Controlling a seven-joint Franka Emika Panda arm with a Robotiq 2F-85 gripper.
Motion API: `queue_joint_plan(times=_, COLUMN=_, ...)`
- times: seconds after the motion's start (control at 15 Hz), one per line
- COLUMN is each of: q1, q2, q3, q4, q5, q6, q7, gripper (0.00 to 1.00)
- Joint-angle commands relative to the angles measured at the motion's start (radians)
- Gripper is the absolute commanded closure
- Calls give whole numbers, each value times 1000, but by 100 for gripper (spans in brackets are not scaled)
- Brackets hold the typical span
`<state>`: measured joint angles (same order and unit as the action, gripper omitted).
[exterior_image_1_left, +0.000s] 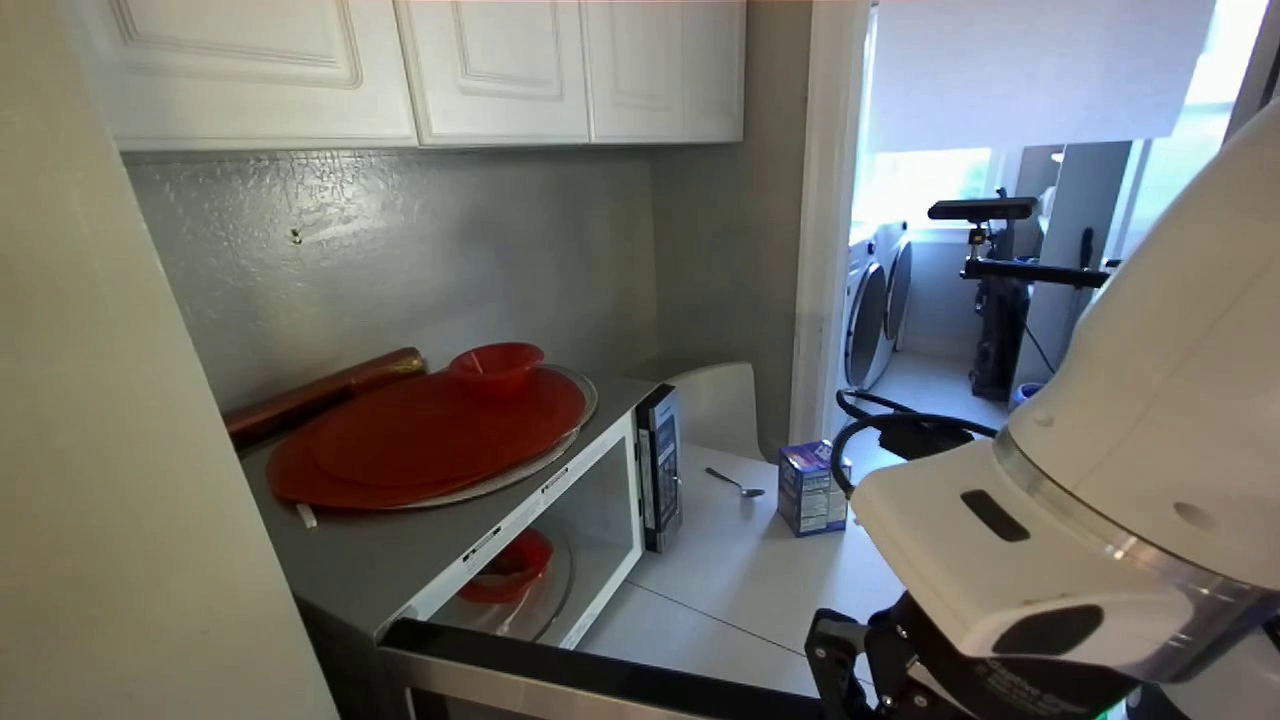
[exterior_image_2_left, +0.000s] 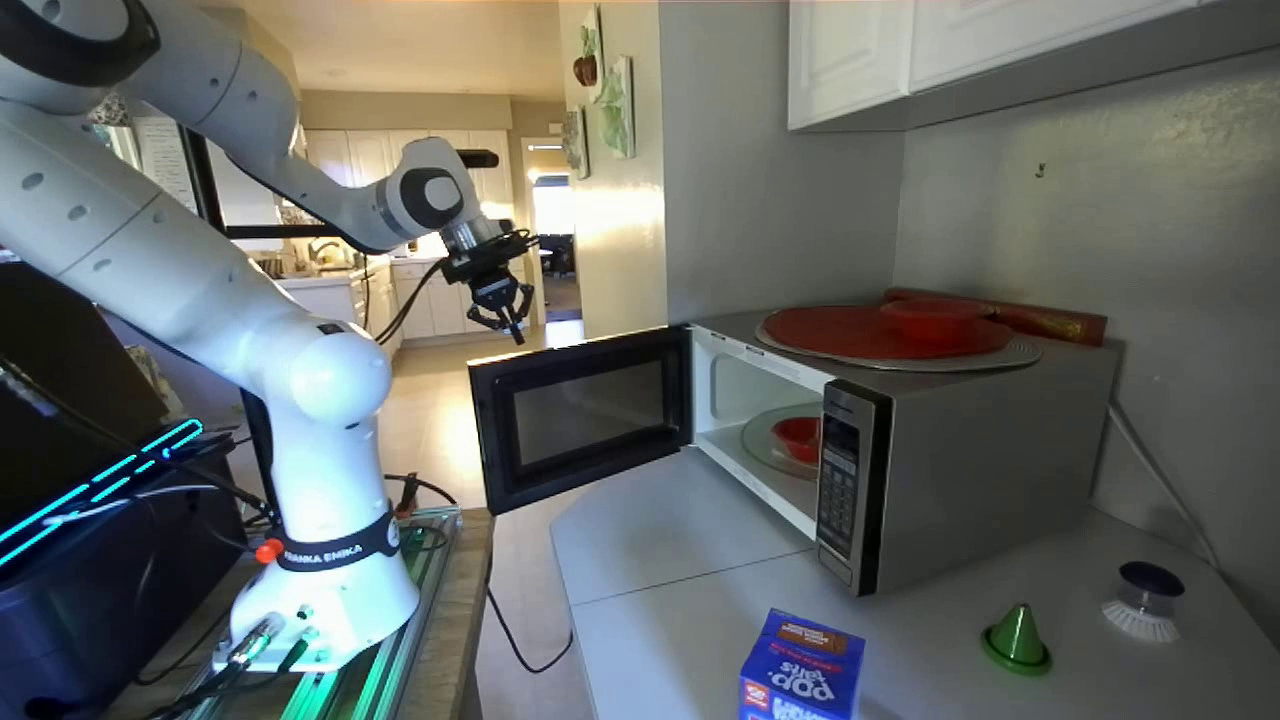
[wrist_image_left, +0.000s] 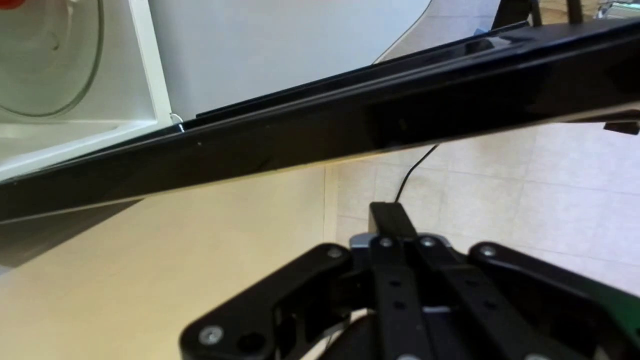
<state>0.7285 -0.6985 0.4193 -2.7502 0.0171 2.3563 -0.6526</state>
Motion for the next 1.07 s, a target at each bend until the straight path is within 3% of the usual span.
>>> queue_joint_plan(times=0.0, q1=64, q2=31, q3=-61, q4=2, q5=-49, q6=16, q7=24, gripper=100)
queue_joint_plan(times=0.53, q1=31, q2=106, q3=-131, q4=3, q5=-113, q6=35, q7=35, gripper=100)
queue_joint_plan(times=1.0, q1=-10, q2=127, q3=-150, q4=2, q5=-153, q6=41, q7=46, gripper=100)
